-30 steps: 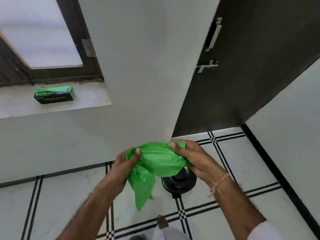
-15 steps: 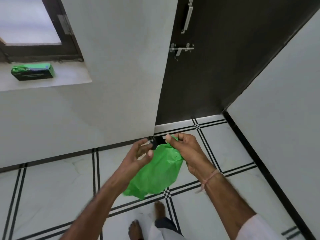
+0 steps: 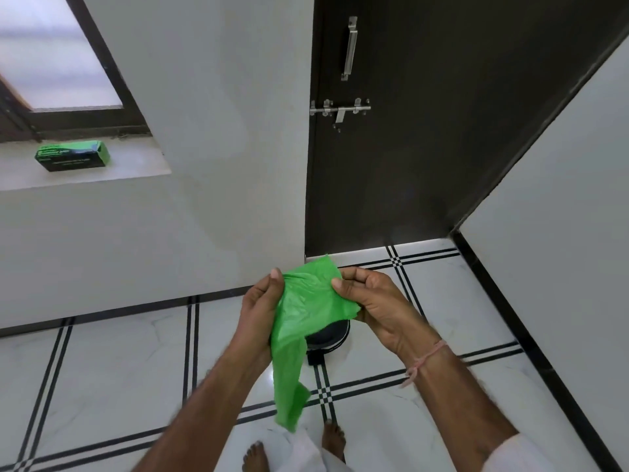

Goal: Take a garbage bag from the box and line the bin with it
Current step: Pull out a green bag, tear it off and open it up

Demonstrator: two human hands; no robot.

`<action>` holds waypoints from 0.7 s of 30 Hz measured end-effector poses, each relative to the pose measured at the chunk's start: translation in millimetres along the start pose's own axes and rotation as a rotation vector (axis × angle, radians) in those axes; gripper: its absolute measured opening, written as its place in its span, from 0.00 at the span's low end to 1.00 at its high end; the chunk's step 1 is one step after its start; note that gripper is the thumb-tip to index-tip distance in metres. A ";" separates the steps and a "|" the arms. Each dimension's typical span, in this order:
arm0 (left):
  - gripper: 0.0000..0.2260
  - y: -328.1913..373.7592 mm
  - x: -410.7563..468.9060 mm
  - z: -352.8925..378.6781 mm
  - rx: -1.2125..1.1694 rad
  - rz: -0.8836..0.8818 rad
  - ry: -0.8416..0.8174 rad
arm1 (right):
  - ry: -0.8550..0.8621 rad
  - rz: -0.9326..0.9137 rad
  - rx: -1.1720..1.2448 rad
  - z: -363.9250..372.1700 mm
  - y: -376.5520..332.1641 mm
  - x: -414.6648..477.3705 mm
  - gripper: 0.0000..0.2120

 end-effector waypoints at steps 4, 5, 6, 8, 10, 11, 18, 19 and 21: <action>0.16 -7.4 3.8 7.0 -0.089 0.035 0.098 | -0.074 0.020 0.058 -12.0 0.2 7.6 0.12; 0.16 -8.4 3.2 9.4 -0.096 0.023 0.106 | -0.079 0.029 0.079 -12.9 -1.1 9.4 0.12; 0.17 -10.6 2.7 10.4 -0.083 0.007 0.118 | -0.078 0.038 0.103 -13.5 -3.1 11.3 0.13; 0.18 -16.8 0.6 12.1 -0.008 -0.048 0.151 | -0.071 0.051 0.155 -12.4 -6.2 14.8 0.14; 0.17 -23.4 -2.2 11.5 0.184 -0.029 0.205 | -0.044 0.051 0.178 -11.0 -9.9 16.2 0.14; 0.18 -24.1 -5.4 11.7 0.320 0.065 0.227 | -0.027 0.045 0.162 -11.4 -11.9 16.1 0.15; 0.19 -16.1 -30.7 58.7 0.641 0.374 -0.189 | 0.014 0.010 0.044 -13.2 -23.1 12.1 0.14; 0.17 -16.5 -28.6 60.9 0.651 0.391 -0.175 | 0.005 0.017 0.063 -11.1 -23.8 12.1 0.14; 0.13 -17.4 -26.5 61.5 0.603 0.424 -0.130 | -0.007 0.032 0.112 -8.5 -24.4 12.7 0.13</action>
Point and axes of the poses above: each hand's wrist, its own x-axis towards the middle knuckle, its own z-axis out of the palm, y = z × x, the point moved 3 cm from there along x, towards the middle knuckle, and after that the axes turned 13 degrees about -x, right-handed, at the moved point
